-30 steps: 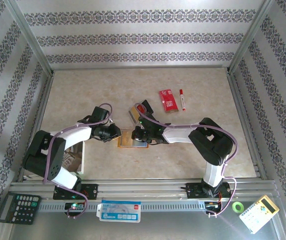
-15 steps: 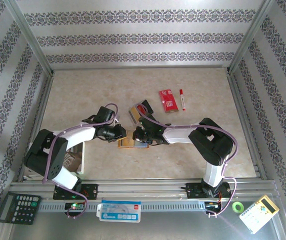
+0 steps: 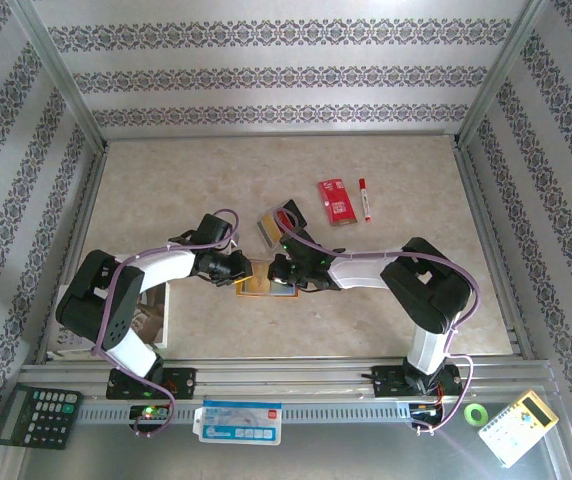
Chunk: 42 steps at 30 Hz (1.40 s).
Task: Take the credit cards out of the card holder
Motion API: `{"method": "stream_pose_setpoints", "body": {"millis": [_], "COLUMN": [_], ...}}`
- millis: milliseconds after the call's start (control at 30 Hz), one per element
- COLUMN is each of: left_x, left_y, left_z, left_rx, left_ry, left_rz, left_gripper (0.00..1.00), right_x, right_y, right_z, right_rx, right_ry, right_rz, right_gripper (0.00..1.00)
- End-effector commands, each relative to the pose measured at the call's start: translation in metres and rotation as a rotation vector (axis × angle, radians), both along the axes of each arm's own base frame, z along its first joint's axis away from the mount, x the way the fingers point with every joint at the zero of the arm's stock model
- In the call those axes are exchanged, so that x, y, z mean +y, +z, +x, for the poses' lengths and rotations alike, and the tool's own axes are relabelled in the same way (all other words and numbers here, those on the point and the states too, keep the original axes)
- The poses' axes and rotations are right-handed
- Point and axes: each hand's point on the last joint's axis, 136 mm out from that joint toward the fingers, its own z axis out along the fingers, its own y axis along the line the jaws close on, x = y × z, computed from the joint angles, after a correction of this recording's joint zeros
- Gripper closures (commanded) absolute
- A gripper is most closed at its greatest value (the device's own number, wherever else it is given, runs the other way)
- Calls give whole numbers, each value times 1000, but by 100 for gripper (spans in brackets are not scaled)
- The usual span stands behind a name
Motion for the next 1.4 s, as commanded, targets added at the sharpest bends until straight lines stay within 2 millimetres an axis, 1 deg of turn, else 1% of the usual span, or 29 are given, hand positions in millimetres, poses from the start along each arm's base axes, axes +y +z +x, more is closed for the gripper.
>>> {"method": "stream_pose_setpoints", "body": {"millis": [0, 133, 167, 300, 600, 667, 833, 967, 1133, 1167, 1267, 1367], "left_x": [9, 8, 9, 8, 11, 12, 14, 18, 21, 20, 19, 18], "left_y": [-13, -14, -14, -16, -17, -19, -19, -16, -14, -11, 0, 22], "left_z": [-9, -8, -8, -9, -10, -11, -11, -10, -8, -6, -2, 6], "left_rx": [43, 47, 48, 51, 52, 52, 50, 34, 21, 13, -6, -61], "left_ry": [-9, -10, -9, -13, -12, -7, -3, 10, 34, 36, 52, 77], "left_rz": [77, 76, 76, 75, 89, 97, 103, 117, 125, 120, 105, 79], "left_gripper": [81, 81, 81, 81, 82, 82, 83, 82, 80, 79, 75, 71], "right_x": [-3, 3, 3, 3, 6, 6, 1, -10, -28, -32, -44, -50], "right_y": [2, 1, -1, -6, -8, -9, -8, -3, 4, 6, 14, 33], "right_z": [2, 0, 0, -1, 0, 0, 2, 6, 4, 4, 5, 9], "right_rx": [2, 20, 27, 48, 52, 55, 43, 9, -40, -51, -92, -164], "right_ry": [-11, 10, 7, 6, 9, 4, -7, 4, 13, 14, 27, 54], "right_rz": [5, 21, 21, 26, 40, 41, 42, 36, 20, 16, 21, 53], "right_gripper": [91, 78, 77, 75, 76, 76, 85, 94, 98, 100, 100, 100]}}
